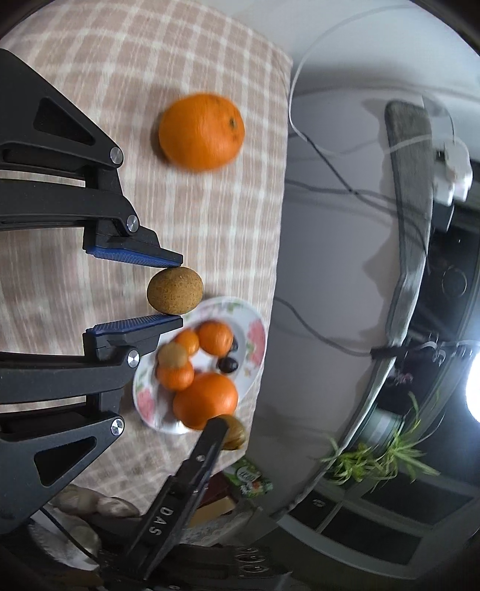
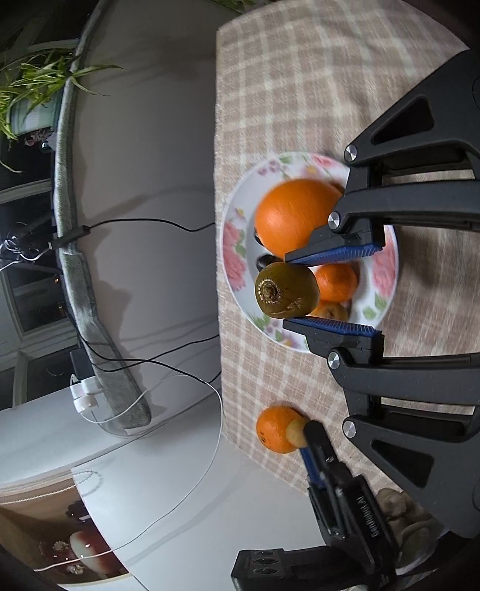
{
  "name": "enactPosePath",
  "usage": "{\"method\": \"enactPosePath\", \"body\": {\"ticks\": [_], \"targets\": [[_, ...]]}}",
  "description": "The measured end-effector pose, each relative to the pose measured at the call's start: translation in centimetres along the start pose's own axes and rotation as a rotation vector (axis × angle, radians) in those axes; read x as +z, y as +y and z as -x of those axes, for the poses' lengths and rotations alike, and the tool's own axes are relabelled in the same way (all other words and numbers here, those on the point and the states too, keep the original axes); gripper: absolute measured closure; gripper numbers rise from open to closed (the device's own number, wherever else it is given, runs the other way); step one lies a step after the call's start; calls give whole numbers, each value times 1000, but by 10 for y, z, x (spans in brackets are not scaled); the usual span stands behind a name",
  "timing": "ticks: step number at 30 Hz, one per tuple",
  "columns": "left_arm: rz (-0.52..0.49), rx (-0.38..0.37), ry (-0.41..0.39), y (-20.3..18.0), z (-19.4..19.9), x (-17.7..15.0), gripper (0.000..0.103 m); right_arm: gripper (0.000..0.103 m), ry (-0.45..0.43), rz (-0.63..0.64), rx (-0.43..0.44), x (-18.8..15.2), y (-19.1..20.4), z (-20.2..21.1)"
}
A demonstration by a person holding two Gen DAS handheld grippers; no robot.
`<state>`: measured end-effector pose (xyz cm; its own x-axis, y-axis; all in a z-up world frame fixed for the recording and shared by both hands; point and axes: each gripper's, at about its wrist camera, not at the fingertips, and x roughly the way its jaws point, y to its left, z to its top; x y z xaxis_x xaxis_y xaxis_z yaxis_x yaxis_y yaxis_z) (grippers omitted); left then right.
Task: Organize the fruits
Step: 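Carry the green fruit with the right gripper while the left gripper carries the brown fruit onto the plate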
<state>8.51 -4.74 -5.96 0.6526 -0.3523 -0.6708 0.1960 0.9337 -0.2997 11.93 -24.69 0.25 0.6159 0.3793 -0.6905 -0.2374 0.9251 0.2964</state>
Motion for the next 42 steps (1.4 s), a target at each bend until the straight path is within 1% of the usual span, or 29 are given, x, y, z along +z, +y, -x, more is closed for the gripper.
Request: {"method": "enactPosePath", "body": {"ticks": [7, 17, 30, 42], "targets": [[-41, -37, 18, -32, -11, 0, 79, 74, -13, 0, 13, 14, -19, 5], [-70, -52, 37, -58, -31, 7, 79, 74, 16, 34, 27, 26, -30, -9], [-91, -29, 36, -66, -47, 20, 79, 74, 72, 67, 53, 36, -37, -38], [-103, -13, 36, -64, -53, 25, 79, 74, 101, 81, 62, 38, -36, -54]]}}
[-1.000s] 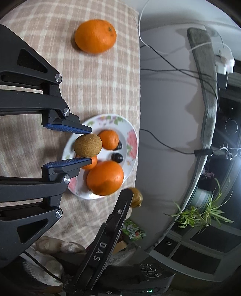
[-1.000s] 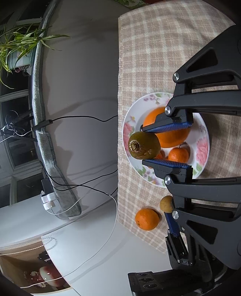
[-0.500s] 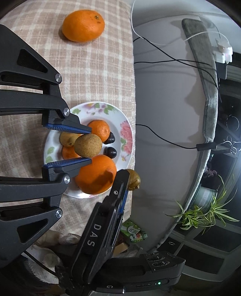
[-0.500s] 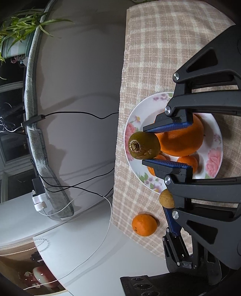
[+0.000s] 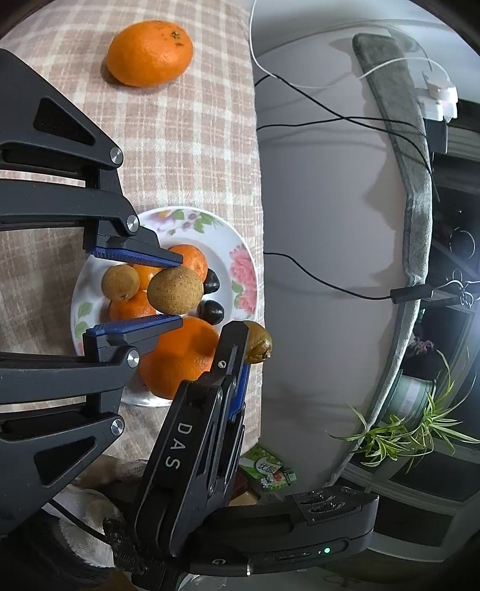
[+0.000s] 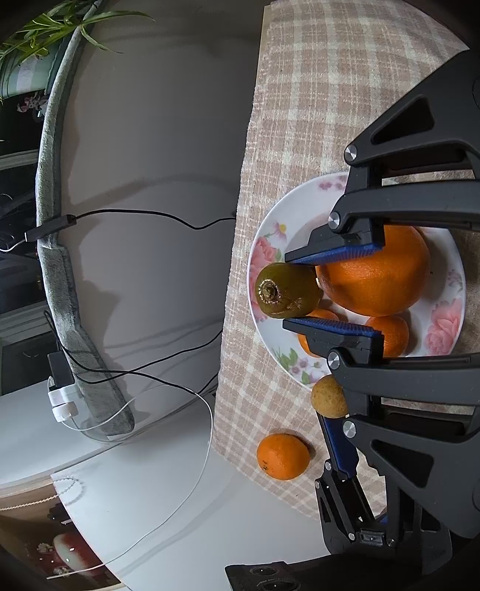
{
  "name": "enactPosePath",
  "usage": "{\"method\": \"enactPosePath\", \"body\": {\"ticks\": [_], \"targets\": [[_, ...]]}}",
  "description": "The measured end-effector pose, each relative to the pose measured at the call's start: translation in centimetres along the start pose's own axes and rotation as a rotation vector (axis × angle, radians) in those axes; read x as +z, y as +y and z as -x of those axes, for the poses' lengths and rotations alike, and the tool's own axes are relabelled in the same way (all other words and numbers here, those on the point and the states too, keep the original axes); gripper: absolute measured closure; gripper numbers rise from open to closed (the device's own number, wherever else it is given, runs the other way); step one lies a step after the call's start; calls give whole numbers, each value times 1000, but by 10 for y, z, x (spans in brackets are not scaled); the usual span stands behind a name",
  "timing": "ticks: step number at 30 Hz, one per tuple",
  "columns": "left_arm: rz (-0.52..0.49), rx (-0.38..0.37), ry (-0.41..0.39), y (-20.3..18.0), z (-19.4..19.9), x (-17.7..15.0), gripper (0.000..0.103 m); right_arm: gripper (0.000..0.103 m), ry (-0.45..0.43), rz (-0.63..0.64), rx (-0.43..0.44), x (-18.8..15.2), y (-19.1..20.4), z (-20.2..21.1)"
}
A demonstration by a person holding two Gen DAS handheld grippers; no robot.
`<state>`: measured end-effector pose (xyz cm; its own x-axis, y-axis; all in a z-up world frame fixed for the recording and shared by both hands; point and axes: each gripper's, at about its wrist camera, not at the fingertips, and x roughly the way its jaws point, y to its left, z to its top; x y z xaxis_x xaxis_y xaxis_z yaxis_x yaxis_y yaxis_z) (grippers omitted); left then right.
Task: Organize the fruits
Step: 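Carry the green fruit with the right gripper while the left gripper carries the brown fruit onto the plate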
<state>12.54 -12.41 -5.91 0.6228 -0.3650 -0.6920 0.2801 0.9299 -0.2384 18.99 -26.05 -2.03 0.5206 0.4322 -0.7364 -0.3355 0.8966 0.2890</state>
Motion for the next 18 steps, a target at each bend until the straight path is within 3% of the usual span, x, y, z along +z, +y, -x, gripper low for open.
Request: {"method": "enactPosePath", "body": {"ticks": [16, 18], "targets": [[-7, -4, -1, 0, 0, 0, 78, 73, 6, 11, -7, 2, 2, -5], [-9, -6, -5, 0, 1, 0, 66, 71, 7, 12, -7, 2, 2, -5]]}}
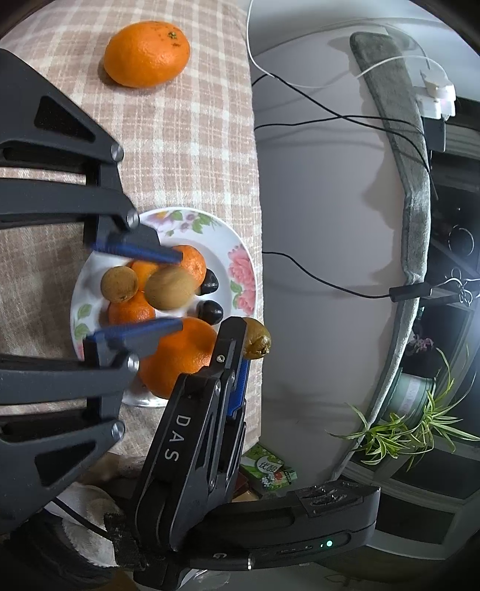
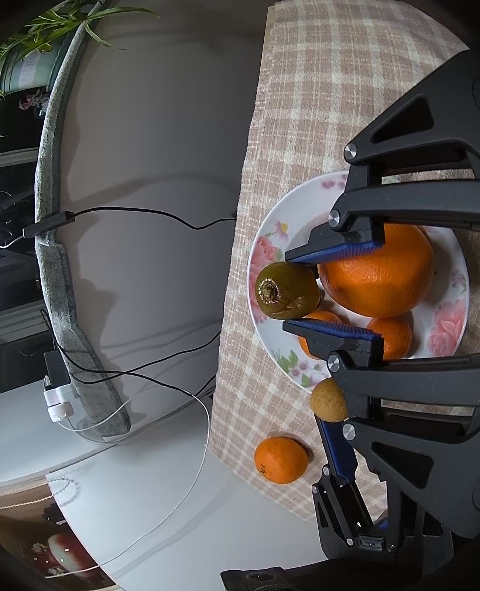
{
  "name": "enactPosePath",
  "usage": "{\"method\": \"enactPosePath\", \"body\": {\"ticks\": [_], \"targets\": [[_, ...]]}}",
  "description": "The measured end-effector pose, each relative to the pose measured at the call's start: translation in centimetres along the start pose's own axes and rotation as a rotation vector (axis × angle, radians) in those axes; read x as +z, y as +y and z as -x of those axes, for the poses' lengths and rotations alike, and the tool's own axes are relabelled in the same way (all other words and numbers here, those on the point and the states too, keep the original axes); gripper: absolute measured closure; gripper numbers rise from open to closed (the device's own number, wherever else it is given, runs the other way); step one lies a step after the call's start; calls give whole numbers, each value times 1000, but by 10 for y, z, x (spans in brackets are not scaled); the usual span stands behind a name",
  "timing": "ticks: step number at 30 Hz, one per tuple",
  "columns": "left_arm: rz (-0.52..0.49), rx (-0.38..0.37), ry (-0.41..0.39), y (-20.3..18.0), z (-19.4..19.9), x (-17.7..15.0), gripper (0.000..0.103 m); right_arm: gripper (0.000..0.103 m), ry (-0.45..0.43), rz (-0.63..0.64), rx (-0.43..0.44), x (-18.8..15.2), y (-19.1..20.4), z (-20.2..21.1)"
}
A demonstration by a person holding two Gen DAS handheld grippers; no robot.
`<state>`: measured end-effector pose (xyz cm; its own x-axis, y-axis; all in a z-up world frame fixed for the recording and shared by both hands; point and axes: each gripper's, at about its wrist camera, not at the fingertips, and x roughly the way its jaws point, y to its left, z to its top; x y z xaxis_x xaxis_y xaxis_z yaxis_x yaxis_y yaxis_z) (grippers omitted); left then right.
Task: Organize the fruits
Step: 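Carry the green fruit with the right gripper while the left gripper carries the brown fruit onto the plate, then move both grippers to the large loose orange and clamp it between them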
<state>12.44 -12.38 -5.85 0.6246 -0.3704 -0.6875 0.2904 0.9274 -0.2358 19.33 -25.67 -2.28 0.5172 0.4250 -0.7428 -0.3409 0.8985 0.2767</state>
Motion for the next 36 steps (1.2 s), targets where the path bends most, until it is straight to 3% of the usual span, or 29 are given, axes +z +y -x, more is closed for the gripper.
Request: {"method": "enactPosePath", "body": {"ticks": [1, 3, 7, 12, 36], "targets": [[-2, -1, -2, -1, 0, 0, 64, 69, 0, 1, -1, 0, 0, 0], [-7, -1, -6, -2, 1, 0, 60, 43, -12, 4, -5, 0, 1, 2], [-12, 0, -12, -3, 2, -1, 49, 31, -37, 17, -19, 1, 4, 9], [-13, 8, -20, -4, 4, -1, 25, 10, -57, 19, -32, 2, 4, 14], [-11, 61, -9, 2, 10, -3, 23, 6, -76, 27, -52, 6, 9, 26]]}}
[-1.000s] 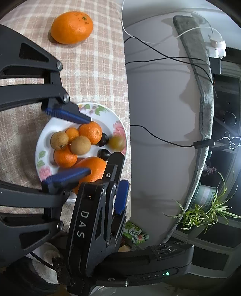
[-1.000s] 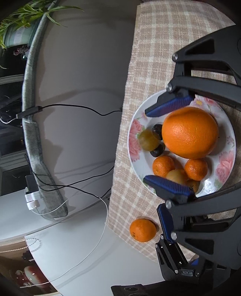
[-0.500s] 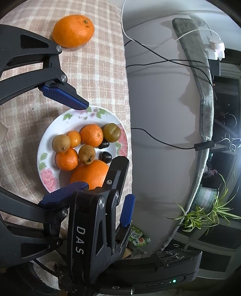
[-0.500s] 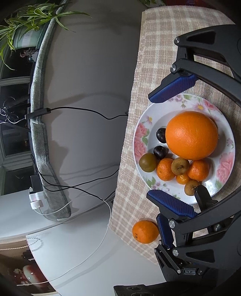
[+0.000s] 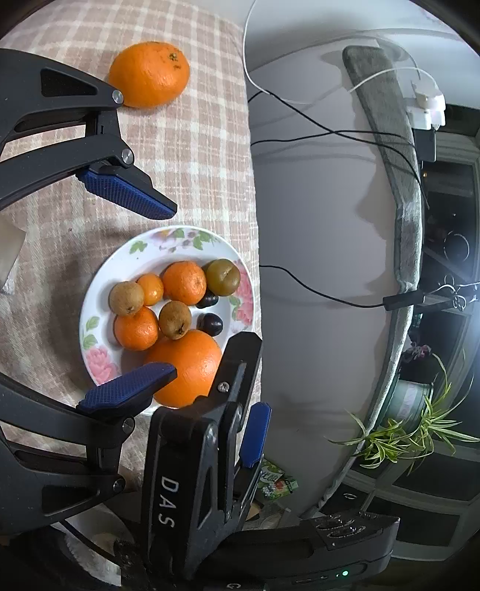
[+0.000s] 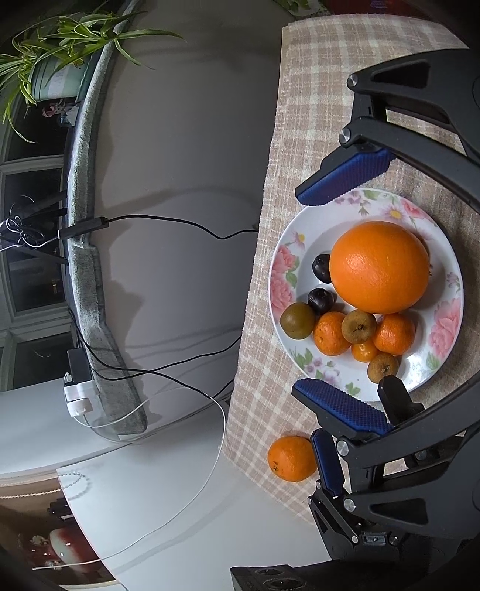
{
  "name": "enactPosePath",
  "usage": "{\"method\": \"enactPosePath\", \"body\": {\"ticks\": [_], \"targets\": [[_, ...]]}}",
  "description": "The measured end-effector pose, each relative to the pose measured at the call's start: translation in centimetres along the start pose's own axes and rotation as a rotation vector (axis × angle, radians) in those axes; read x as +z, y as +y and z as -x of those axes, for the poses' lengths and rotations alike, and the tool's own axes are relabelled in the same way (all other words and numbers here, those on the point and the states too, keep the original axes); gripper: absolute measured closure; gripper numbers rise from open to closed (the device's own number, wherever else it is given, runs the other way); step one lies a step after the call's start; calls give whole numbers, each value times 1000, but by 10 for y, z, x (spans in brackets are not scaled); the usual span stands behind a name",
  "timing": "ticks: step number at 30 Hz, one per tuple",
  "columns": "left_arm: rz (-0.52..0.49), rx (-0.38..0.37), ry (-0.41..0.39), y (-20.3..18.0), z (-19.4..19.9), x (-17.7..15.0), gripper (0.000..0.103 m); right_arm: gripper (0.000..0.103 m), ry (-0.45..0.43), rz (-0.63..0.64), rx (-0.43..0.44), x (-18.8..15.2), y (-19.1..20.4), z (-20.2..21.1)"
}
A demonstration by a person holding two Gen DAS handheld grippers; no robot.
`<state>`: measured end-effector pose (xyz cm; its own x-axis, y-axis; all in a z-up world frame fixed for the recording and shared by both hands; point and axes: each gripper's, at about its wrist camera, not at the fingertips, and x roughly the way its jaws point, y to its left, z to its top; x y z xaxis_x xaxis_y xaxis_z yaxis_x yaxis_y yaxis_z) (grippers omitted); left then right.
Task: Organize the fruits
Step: 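Move both grippers to the large loose orange and clamp it between them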
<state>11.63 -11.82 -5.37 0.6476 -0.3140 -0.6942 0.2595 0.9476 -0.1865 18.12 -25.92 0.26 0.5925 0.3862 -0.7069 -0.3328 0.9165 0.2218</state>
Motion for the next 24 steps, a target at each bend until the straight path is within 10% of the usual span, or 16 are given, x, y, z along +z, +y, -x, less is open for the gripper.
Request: {"method": "enactPosePath", "body": {"ticks": [24], "targets": [[100, 67, -37, 60, 29, -10, 23, 6, 28, 72, 83, 13, 53, -13]]}}
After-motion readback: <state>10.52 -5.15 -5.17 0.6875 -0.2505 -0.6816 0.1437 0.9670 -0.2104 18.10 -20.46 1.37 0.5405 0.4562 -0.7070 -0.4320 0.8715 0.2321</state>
